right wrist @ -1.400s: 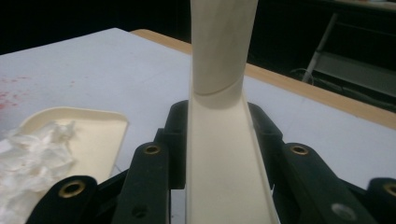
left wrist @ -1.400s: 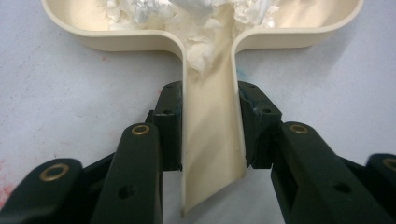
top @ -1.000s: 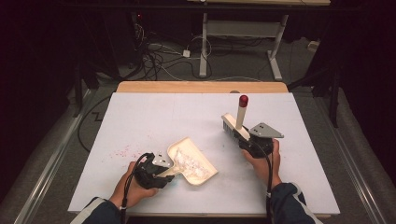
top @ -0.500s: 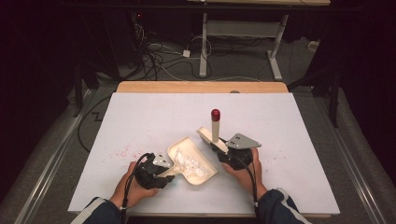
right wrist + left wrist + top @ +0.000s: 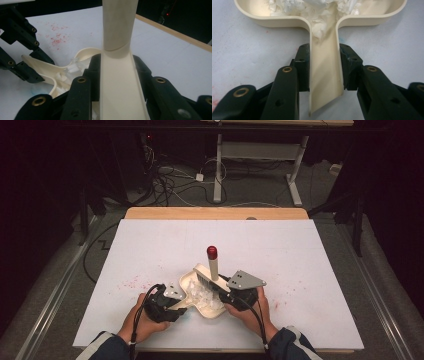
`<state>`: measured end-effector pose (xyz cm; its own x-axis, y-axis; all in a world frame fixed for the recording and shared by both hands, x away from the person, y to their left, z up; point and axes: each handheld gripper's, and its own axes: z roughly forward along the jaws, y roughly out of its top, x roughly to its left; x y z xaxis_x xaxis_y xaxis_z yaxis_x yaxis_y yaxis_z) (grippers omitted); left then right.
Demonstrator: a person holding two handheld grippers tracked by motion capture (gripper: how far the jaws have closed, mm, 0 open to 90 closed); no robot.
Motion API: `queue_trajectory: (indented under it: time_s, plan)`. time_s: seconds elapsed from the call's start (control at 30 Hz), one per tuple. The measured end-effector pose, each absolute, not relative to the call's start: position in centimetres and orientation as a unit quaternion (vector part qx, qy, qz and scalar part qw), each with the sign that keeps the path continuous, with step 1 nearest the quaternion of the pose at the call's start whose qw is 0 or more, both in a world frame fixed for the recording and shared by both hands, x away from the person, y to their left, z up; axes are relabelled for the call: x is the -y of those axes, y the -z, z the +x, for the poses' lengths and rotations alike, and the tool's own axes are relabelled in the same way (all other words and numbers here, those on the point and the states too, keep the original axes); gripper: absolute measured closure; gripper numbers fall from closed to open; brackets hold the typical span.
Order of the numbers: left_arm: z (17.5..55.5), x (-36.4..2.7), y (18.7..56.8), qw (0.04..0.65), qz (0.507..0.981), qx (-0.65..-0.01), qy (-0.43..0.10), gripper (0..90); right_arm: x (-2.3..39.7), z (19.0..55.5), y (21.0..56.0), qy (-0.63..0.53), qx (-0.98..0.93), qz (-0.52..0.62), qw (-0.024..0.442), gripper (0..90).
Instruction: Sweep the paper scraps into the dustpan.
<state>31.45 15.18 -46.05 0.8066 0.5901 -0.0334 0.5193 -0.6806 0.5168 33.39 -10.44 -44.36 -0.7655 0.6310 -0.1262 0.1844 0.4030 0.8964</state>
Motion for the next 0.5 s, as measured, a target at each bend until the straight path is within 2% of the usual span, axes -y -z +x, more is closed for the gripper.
queue_trajectory:
  time_s: [0.5]
  plan:
    - [31.5,-15.7,45.6,0.272,0.907,-0.313,-0.078,62.9,14.4,34.0,40.9,-0.511,-0.769,0.285,0.259,67.3]
